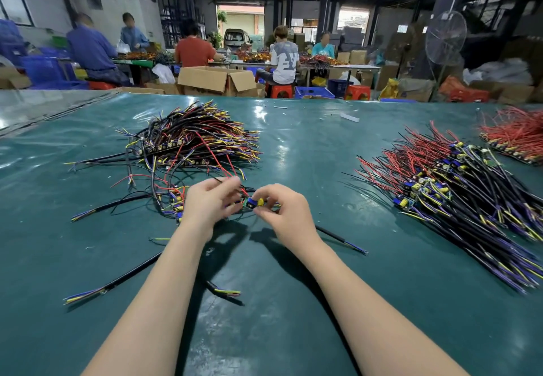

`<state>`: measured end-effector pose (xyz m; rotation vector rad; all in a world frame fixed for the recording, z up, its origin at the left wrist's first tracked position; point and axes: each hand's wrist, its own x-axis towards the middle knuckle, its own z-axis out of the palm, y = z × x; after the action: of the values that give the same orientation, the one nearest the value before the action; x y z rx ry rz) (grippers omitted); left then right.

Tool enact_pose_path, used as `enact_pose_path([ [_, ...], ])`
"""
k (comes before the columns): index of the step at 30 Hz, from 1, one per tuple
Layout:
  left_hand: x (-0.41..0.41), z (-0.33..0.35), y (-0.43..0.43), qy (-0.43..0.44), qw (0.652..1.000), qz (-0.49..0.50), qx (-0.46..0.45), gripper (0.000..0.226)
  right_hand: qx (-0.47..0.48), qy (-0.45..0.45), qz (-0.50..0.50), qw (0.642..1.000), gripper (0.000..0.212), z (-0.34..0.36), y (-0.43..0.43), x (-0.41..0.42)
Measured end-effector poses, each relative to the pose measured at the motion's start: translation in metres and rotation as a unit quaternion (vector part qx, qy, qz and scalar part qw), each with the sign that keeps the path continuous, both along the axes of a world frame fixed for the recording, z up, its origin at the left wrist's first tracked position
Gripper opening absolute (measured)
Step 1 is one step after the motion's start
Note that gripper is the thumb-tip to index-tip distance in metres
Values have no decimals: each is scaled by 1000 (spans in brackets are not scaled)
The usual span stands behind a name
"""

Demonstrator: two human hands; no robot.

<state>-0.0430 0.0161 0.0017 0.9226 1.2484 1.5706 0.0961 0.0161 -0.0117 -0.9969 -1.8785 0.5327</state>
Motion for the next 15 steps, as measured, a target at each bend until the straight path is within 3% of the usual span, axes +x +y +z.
enact_pose_path([
  [2, 4, -1, -2, 58, 996, -69, -22, 12, 11, 9, 5, 1000, 16, 1, 0, 0],
  [4, 2, -1, -3, 52, 994, -95, -34, 12, 9, 27, 8, 1000, 16, 2, -1, -1],
  [10, 0, 1, -2, 64, 998, -8, -6, 20, 11, 35, 8, 999, 14, 9, -4, -2],
  [13, -6, 5, -2, 12, 999, 51, -3, 23, 32, 14, 17, 999, 14, 16, -7, -1],
  [15, -18, 10, -3, -104, 991, 89, -5, 23, 48, -1, 19, 999, 14, 22, -8, 3],
])
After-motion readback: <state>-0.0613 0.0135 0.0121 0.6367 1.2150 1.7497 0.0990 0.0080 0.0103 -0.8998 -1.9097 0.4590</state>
